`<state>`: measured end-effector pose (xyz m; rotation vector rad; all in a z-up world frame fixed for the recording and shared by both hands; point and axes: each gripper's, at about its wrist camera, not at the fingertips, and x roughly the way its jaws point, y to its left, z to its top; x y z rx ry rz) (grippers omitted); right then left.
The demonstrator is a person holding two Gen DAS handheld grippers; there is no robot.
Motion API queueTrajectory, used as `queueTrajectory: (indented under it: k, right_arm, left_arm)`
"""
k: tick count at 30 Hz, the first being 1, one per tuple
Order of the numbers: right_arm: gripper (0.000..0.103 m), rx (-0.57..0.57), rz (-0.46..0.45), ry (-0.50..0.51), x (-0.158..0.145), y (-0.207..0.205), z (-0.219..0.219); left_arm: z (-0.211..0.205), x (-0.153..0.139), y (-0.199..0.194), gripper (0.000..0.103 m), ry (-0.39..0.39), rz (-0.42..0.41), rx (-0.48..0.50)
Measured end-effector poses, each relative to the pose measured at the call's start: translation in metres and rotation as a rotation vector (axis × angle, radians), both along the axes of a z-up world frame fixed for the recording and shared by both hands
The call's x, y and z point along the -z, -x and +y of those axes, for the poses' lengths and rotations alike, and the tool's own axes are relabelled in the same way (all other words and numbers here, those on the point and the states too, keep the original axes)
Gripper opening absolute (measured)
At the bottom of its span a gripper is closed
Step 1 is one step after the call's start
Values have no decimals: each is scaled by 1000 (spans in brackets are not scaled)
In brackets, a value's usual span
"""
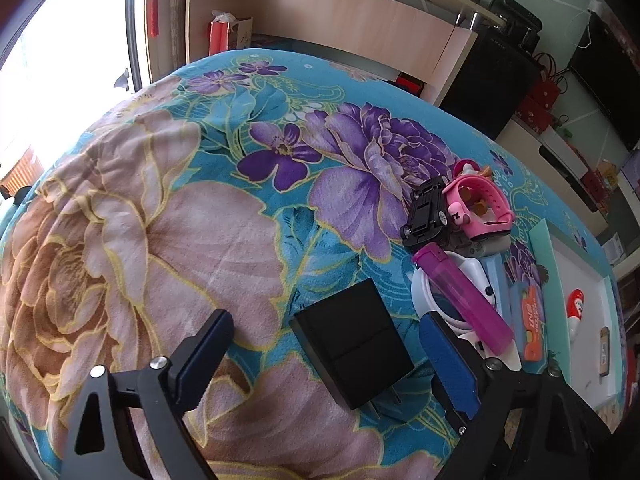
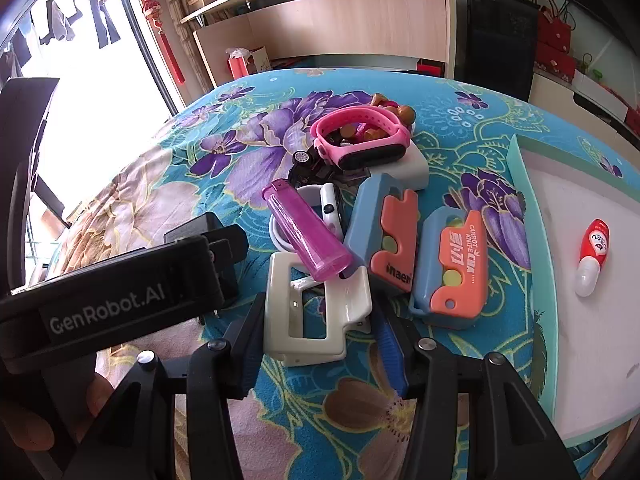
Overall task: Organize rigid objects
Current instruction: 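Grasp the white plastic clip with the right tool while the left tool grasps the black charger, then carry the white clip with the right tool while the left tool carries the charger over the tray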
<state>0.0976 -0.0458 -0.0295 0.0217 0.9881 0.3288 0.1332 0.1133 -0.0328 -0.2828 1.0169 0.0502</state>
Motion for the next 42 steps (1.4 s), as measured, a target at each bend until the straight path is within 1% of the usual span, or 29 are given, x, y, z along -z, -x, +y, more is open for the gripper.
queueTrajectory:
  k: [4, 9, 12, 14, 16, 24, 25, 26, 29, 35, 42]
  right_arm:
    - [52, 1, 2, 5, 1, 0, 0]
    - [52, 2, 3, 2, 1, 0, 0]
    - [52, 3, 3, 4, 1, -1, 0]
    - [52, 4, 3, 6, 2, -1, -1]
    - [52, 5, 3, 6, 2, -1, -1]
    - [52, 6, -7, 26, 4, -2, 1]
    - [52, 6, -8, 30, 5, -2, 2]
    - [51, 5, -11, 34, 5, -1, 2]
    - [49, 5, -16, 39, 4, -1, 2]
    - [49, 4, -19, 19, 0, 0, -1]
    - [49, -3, -40, -35, -19, 6, -8]
  left_arm:
    - [-1, 2, 0, 89, -32, 13, 5]
    - [4, 1, 2, 82, -27, 14, -1]
    - [8, 2, 3, 70, -30, 18, -14]
    - [10, 3, 4, 59, -44, 25, -26]
    - [12, 4, 5, 55, -50, 26, -34]
    - [10, 6, 5, 52, -82, 16, -28]
    - [10, 6, 4, 49, -91, 16, -27]
    - [10, 5, 4, 44, -98, 15, -29]
    - [14, 5, 5, 44, -80, 11, -34]
    - [17, -1, 9, 44, -84, -4, -46]
    - [19, -24, 17, 44, -92, -67, -59]
